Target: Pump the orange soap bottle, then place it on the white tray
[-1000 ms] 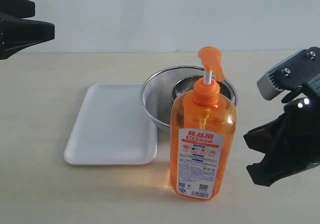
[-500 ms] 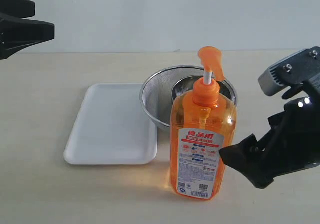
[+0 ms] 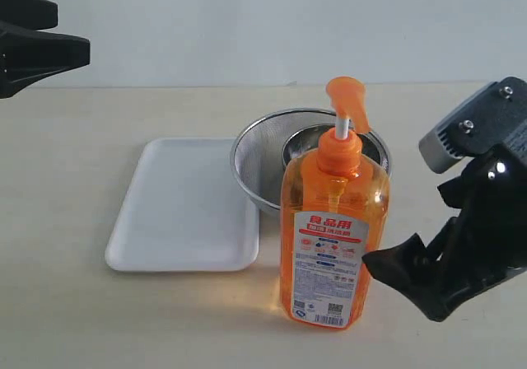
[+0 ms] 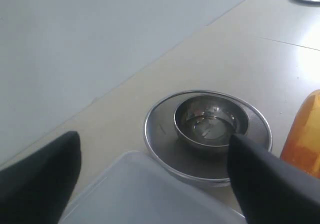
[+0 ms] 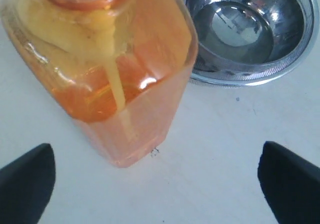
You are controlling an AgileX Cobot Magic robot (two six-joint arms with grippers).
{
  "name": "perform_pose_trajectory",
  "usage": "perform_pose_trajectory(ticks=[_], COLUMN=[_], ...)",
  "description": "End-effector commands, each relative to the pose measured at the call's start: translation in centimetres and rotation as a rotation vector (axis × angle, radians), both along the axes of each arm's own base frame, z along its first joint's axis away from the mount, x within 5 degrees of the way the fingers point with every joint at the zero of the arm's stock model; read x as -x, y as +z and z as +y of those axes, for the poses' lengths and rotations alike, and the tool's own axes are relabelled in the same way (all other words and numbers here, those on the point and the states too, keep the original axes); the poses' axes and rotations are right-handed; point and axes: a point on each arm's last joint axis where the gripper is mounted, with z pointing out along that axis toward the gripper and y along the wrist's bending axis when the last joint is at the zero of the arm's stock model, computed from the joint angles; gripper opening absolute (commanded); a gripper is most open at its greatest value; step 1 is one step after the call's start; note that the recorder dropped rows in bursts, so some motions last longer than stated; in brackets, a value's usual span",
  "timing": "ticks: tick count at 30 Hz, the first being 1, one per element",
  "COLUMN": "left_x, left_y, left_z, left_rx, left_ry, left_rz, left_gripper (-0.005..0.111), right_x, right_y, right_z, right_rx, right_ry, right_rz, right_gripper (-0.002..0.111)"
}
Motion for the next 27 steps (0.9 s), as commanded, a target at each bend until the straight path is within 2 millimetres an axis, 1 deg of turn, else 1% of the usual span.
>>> perform_pose_trajectory(ticks=[1,3,5,7,10,15,17,20,27], left_x=[0.1,0.1,0.1,0.1,0.1,0.1,0.1,0.1,0.1], left_y=[0.1,0.1,0.1,0.1,0.1,0.1,0.1,0.1,0.1], left_z=[0.1,0.1,0.1,0.1,0.1,0.1,0.1,0.1,0.1], left_rx=[-0.001,-0.001,-0.001,-0.001,-0.001,-0.001,-0.001,-0.001,-0.001], left_ry=[0.007,0.007,0.007,0.007,0.007,0.007,0.007,0.007,0.007], left_rz=[-0.004,-0.004,-0.004,-0.004,-0.004,-0.004,-0.004,-0.004,-0.004], left_gripper=[0.074,0.074,0.074,0.074,0.074,0.074,0.074,0.074,0.074], right_x=[-0.4,-0.7,-0.7,-0.2,0.5,0.8,0.9,1.0,0.9], right_y=[0.7,1.0,1.0,0.6,0.1,0.1,0.1,0.0,0.0], right_z=[0.2,0.3,0.3,0.3,0.3,0.8,0.8,0.8,0.8], right_rx=[-0.029,-0.066,-0.067,-0.041,-0.03,-0.106,-0.119,-0.121,-0.138], right_ry=[0.002,-0.022,-0.022,0.001,0.02,-0.006,-0.021,-0.027,-0.048], right_rz=[-0.077,-0.103,-0.098,-0.035,0.057,0.12,0.145,0.166,0.171], right_gripper=[0.081,0.071,0.067,0.071,0.081,0.088,0.093,0.105,0.105])
